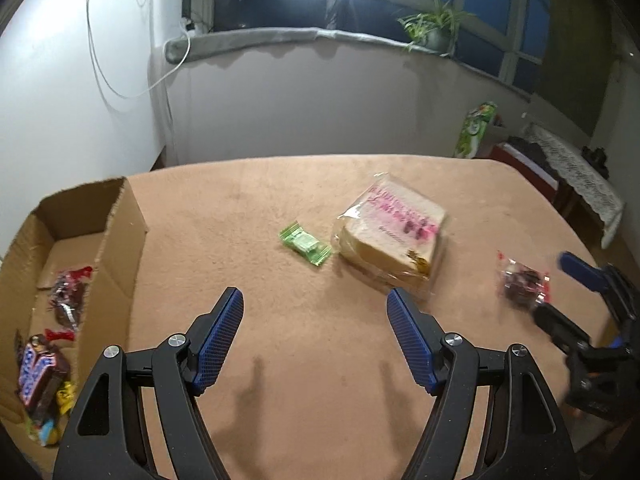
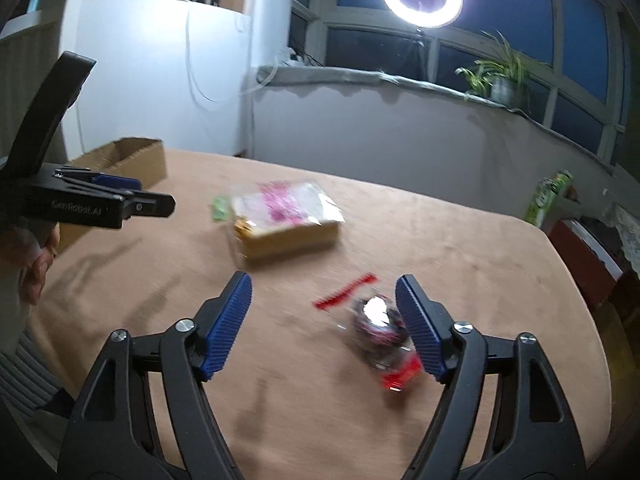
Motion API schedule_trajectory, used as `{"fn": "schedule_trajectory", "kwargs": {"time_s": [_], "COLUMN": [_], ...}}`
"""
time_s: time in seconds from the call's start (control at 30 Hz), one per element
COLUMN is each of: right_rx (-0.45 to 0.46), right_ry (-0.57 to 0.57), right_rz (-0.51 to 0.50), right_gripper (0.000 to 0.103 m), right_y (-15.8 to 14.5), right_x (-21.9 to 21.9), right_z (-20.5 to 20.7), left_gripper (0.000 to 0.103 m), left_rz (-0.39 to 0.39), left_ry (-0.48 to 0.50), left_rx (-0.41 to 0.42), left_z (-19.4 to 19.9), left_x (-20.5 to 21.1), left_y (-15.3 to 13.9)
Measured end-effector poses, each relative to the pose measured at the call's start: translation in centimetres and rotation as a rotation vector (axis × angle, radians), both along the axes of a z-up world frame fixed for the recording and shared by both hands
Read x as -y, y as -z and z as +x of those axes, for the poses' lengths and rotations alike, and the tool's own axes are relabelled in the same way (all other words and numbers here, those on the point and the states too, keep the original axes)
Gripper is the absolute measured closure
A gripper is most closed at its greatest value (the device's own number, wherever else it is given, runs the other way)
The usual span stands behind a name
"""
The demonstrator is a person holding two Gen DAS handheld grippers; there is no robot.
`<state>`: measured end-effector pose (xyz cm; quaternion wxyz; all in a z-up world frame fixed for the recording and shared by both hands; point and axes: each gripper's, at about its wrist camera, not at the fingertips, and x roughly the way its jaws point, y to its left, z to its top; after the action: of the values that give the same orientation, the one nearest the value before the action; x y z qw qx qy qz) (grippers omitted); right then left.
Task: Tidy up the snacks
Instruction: 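Grasp the green candy with the left gripper while the right gripper grasps the red chocolate bag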
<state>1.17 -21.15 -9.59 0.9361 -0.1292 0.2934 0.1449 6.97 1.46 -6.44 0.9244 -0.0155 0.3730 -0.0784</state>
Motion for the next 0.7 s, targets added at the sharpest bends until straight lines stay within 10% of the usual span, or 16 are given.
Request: {"fn": "schedule_trajectory", "kwargs": {"time_s": [0.63,0.7], "right_rx": [-0.196,-0.209], "right_ry": [-0.032,-0.033], "right_rz": [-0.033,-0.026], "right_gripper": [0.025,0.038], "right_y": [3.5,3.7], "right_x": [2.0,2.1], "right_z": [4.5,4.6], "left_gripper": [0.029,0.029], "left_rz": [0.116,0.118], "left_ry": [-0.058,-0.053], "left_rx": [-0.136,-0.138], "left_z": [8.1,8.7], "left_x": [1.3,1.4], "left_y": [4.1,4.1]}}
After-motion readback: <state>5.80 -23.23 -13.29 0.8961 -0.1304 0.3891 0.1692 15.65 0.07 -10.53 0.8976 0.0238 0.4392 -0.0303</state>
